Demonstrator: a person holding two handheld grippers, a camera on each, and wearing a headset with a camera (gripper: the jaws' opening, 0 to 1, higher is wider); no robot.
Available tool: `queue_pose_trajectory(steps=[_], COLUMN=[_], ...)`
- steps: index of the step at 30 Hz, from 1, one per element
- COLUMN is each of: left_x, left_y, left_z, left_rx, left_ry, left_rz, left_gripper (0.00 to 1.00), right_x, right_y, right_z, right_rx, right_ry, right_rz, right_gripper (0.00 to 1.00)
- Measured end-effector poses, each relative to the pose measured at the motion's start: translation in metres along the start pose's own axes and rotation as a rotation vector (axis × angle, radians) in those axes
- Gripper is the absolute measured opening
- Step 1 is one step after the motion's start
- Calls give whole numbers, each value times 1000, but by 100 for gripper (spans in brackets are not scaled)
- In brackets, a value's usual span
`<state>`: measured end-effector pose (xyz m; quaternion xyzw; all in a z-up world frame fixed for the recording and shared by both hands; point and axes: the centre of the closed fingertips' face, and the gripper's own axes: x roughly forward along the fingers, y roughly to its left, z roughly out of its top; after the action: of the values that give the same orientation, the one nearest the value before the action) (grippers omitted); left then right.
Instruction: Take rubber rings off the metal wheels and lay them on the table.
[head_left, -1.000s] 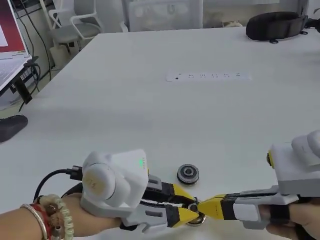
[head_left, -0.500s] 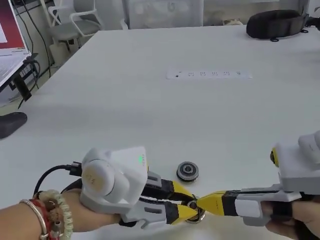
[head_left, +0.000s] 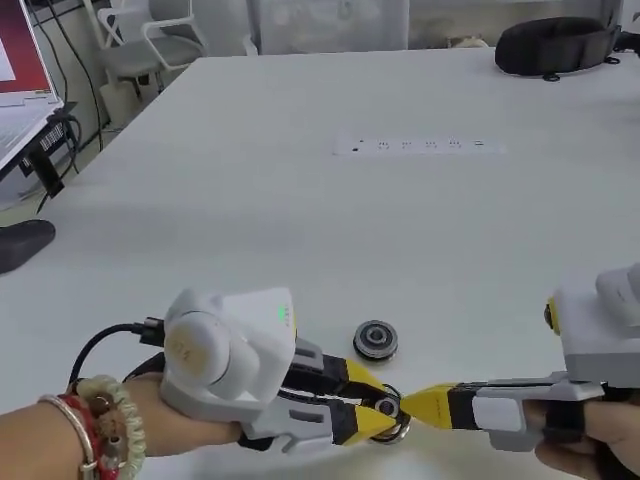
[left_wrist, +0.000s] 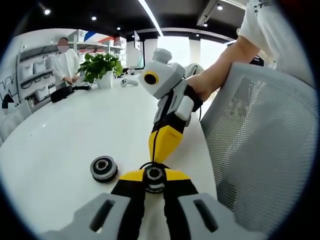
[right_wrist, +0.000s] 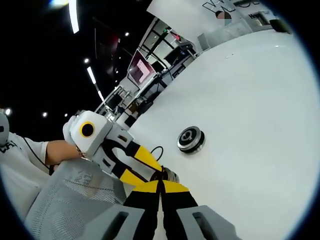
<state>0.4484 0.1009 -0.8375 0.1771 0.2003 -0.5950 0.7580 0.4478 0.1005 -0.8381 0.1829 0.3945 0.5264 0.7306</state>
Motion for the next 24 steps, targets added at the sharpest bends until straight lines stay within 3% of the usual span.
queue_pose_trajectory(steps=[8,15,18,24], left_x=[-3,-12,-17,-21], left_y=[-3,0,2,5], left_z=[1,14,19,18], left_rx=[-3,-13,-17,-11], left_ry=[34,-3,-24,-18], left_rz=[-13,-7,3,15], left_gripper=[11,14,21,28], right_x=[0,0,-1,-3], right_y=[0,3,4,6], right_z=[0,1,1,1], right_rx=[5,0,-6,-35], right_ry=[2,1,2,17], right_rz=[-3,-3,-7,-17], right_gripper=[0,0,0,0])
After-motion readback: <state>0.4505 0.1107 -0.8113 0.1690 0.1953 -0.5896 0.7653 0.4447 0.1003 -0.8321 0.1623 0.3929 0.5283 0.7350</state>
